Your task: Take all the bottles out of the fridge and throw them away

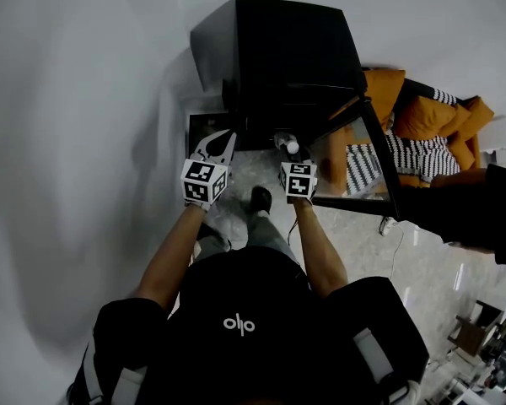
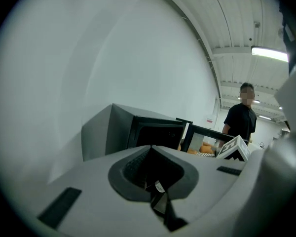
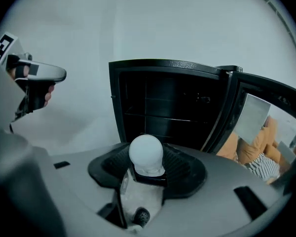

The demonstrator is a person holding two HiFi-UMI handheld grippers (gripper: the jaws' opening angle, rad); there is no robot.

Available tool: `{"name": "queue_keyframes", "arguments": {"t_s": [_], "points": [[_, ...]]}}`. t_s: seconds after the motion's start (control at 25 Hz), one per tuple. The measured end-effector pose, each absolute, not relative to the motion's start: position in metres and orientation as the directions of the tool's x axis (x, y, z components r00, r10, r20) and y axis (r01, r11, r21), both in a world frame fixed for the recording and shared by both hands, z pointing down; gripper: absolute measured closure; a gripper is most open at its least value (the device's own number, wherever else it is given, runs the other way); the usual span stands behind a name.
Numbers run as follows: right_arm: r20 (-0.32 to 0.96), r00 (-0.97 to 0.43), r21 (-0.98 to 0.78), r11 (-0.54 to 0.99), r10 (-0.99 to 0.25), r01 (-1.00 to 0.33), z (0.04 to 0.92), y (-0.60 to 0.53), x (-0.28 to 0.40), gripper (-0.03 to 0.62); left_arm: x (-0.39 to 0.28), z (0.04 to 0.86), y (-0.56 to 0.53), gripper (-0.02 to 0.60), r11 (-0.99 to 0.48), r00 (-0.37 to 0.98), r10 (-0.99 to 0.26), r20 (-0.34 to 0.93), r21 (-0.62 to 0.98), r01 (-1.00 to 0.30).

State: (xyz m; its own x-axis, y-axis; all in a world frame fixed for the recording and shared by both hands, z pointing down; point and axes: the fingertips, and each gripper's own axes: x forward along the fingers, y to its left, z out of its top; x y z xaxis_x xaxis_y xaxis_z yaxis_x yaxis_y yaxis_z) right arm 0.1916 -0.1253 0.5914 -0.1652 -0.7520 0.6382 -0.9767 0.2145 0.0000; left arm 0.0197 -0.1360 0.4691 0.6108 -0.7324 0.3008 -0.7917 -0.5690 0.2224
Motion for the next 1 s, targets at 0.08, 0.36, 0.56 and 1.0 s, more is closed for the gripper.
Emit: {"name": "queue_keyframes", "arguments": {"t_s": [0.08,0.36,0.56,1.0], "points": [[0.636,-0.183,0.001,0.239,-0.75,-0.971,0.588,-0.124,0.185,0.391,0.017,0.469,-0.131,0.581,-0.56,0.603,-0.74,0.299,0.223,-0.798],[0.633,-0.286,-0.012,0.36,-0.719,-0.933,0.586,-0.125,0.134,0.391,-0.021,0.471,-0.122,0.581,-0.484,0.531,-0.792,0.299,0.22,-0.847],[0.637,-0.392,-0.026,0.49,-0.664,-0.871,0.589,-0.125,0.072,0.391,-0.073,0.475,-0.109,0.581,-0.375,0.427,-0.85,0.309,0.216,-0.902],[0.653,-0.538,-0.055,0.675,-0.533,-0.735,0.608,-0.125,-0.033,0.391,-0.159,0.49,-0.08,0.581,-0.173,0.246,-0.904,0.351,0.226,-0.959]]}}
